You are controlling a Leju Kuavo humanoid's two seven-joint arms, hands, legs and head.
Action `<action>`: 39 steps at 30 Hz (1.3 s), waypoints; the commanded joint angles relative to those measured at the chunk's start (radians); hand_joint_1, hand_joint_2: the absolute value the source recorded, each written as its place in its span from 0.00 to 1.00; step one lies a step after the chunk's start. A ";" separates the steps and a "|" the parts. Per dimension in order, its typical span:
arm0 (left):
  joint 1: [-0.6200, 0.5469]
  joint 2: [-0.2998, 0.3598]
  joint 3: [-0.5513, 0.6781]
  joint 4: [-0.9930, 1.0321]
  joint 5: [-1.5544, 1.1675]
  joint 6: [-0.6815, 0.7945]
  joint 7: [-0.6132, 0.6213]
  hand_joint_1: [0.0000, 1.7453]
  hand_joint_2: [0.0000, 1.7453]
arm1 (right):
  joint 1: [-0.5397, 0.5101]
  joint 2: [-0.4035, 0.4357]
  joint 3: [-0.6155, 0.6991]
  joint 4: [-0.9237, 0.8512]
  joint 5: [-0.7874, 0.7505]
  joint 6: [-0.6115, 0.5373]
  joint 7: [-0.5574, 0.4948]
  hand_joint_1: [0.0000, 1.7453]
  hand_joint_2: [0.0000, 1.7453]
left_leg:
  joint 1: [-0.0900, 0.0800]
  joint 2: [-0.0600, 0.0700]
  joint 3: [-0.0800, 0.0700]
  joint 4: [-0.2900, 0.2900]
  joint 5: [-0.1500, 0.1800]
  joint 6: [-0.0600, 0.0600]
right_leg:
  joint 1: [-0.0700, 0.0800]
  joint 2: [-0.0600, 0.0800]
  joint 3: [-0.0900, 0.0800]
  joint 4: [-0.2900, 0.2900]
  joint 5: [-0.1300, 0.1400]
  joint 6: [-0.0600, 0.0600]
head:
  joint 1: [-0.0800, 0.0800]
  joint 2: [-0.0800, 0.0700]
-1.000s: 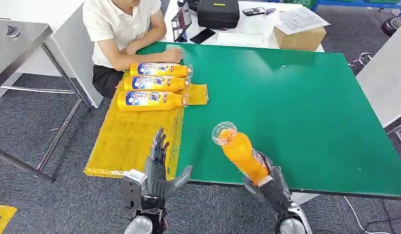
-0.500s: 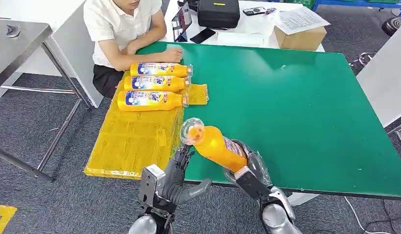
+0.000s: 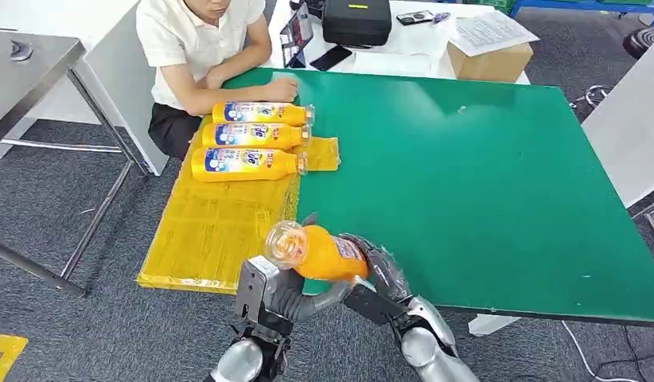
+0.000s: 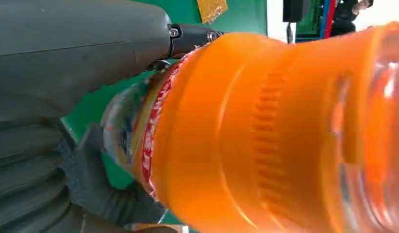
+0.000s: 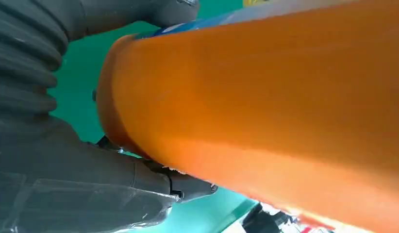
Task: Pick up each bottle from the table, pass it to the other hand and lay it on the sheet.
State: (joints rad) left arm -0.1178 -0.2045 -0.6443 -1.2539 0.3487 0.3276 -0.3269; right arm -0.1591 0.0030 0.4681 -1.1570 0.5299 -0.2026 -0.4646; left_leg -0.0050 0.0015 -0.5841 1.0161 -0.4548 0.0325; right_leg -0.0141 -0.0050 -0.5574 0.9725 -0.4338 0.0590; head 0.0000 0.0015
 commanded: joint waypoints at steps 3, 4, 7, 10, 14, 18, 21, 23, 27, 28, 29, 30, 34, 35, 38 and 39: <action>-0.085 -0.040 0.072 0.073 0.005 0.135 -0.099 0.00 1.00 | -0.054 0.007 0.134 0.090 0.034 -0.026 0.010 1.00 1.00 | 0.001 0.001 0.001 0.000 0.000 -0.002 | 0.001 0.001 0.001 0.000 0.000 -0.002 | 0.000 0.000; -0.091 -0.041 0.071 0.079 0.007 0.138 -0.097 0.00 1.00 | -0.055 0.007 0.142 0.087 0.033 -0.025 0.010 1.00 1.00 | 0.001 0.001 0.001 0.000 0.000 -0.002 | 0.001 0.001 0.001 0.000 0.000 -0.002 | 0.000 0.000; -0.099 -0.036 0.040 0.098 0.074 0.050 -0.051 0.00 1.00 | -0.066 0.004 0.162 0.080 -0.009 -0.002 -0.002 1.00 1.00 | 0.001 0.001 0.000 0.000 0.000 -0.001 | 0.001 0.001 0.000 0.000 0.000 -0.001 | 0.000 0.000; -0.101 -0.031 0.007 0.106 0.046 0.035 -0.072 1.00 1.00 | -0.078 -0.001 0.168 0.066 -0.044 0.020 -0.011 1.00 1.00 | 0.000 0.000 0.000 0.000 0.000 -0.001 | 0.000 0.000 0.000 0.000 0.000 -0.001 | 0.000 0.000; -0.105 -0.032 0.006 0.112 0.041 0.038 -0.077 1.00 1.00 | -0.081 -0.005 0.175 0.053 -0.043 0.025 -0.009 1.00 1.00 | 0.001 0.001 0.001 0.000 0.000 -0.002 | 0.001 0.001 0.001 0.000 0.000 -0.002 | 0.000 0.000; -0.103 -0.028 0.013 0.097 0.048 0.025 -0.078 1.00 1.00 | -0.078 -0.008 0.174 0.039 -0.063 0.038 -0.014 1.00 1.00 | 0.000 0.000 0.000 0.000 0.000 -0.002 | 0.000 0.001 0.000 0.000 0.000 -0.002 | 0.000 0.000; -0.099 -0.024 0.013 0.086 0.054 0.013 -0.075 1.00 1.00 | -0.076 -0.007 0.174 0.036 -0.070 0.041 -0.017 0.93 1.00 | 0.000 0.001 0.001 0.000 0.000 -0.002 | 0.000 0.001 0.000 0.000 0.000 -0.002 | 0.000 0.000; -0.097 -0.019 0.009 0.078 0.079 -0.025 -0.058 1.00 1.00 | -0.073 -0.001 0.168 0.031 -0.109 0.063 -0.041 0.19 1.00 | 0.001 0.001 0.001 0.000 0.000 -0.002 | 0.001 0.001 0.000 0.001 0.000 -0.002 | 0.000 0.000; -0.095 -0.009 -0.007 0.073 0.129 -0.098 -0.028 1.00 1.00 | -0.073 0.025 0.165 0.021 -0.184 0.111 -0.083 0.00 1.00 | 0.000 0.002 0.001 0.000 0.000 -0.002 | 0.000 0.002 0.000 0.000 0.000 -0.002 | 0.000 0.000; -0.093 -0.011 -0.008 0.067 0.123 -0.091 -0.043 1.00 1.00 | -0.076 0.023 0.175 0.016 -0.182 0.112 -0.081 0.00 1.00 | 0.000 0.002 0.000 0.000 0.000 -0.001 | 0.000 0.002 -0.001 0.000 0.000 -0.001 | 0.000 0.000; -0.093 -0.011 -0.008 0.067 0.123 -0.091 -0.043 1.00 1.00 | -0.076 0.023 0.175 0.016 -0.182 0.112 -0.081 0.00 1.00 | 0.000 0.002 0.001 0.000 0.000 -0.002 | 0.000 0.003 0.000 0.001 0.000 -0.002 | 0.000 0.000; -0.091 -0.012 -0.005 0.057 0.119 -0.077 -0.053 1.00 1.00 | -0.072 0.023 0.174 0.013 -0.190 0.112 -0.081 0.00 0.00 | 0.000 0.002 0.000 0.000 0.000 -0.002 | 0.000 0.002 -0.001 0.001 0.000 -0.002 | 0.000 0.000; -0.048 0.019 0.042 -0.035 0.043 0.023 -0.107 1.00 1.00 | -0.015 0.021 0.080 -0.026 -0.168 -0.075 -0.088 0.00 0.00 | 0.000 0.001 0.000 0.000 0.000 -0.001 | 0.000 0.002 -0.001 0.000 0.000 -0.001 | 0.000 0.000; -0.025 0.037 0.055 -0.068 -0.029 0.080 -0.126 1.00 1.00 | 0.021 0.029 0.000 -0.070 -0.181 -0.175 -0.096 0.00 0.00 | 0.000 0.002 0.001 -0.001 0.000 -0.002 | 0.000 0.002 0.000 0.000 0.000 -0.002 | 0.000 0.000; 0.065 0.071 0.136 -0.166 -0.189 0.198 -0.170 1.00 1.00 | 0.122 0.032 -0.248 -0.244 -0.143 -0.460 -0.151 0.00 0.00 | 0.000 0.000 0.002 -0.002 0.000 -0.002 | 0.000 0.000 0.001 0.000 -0.001 -0.002 | 0.000 0.000; 0.081 0.075 0.161 -0.185 -0.218 0.222 -0.179 1.00 1.00 | 0.143 0.046 -0.316 -0.284 -0.136 -0.494 -0.164 0.00 0.00 | 0.000 0.000 0.001 -0.001 0.000 -0.002 | 0.000 0.000 0.000 0.000 -0.001 -0.002 | 0.000 0.000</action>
State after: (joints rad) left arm -0.1566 -0.2220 -0.5955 -1.2782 0.3300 0.3923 -0.4531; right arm -0.1500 0.0130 0.5403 -1.1847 0.3620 -0.3508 -0.5607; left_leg -0.0050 0.0005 -0.5854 1.0162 -0.4545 0.0323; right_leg -0.0141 -0.0064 -0.5581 0.9727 -0.4339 0.0590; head 0.0004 0.0015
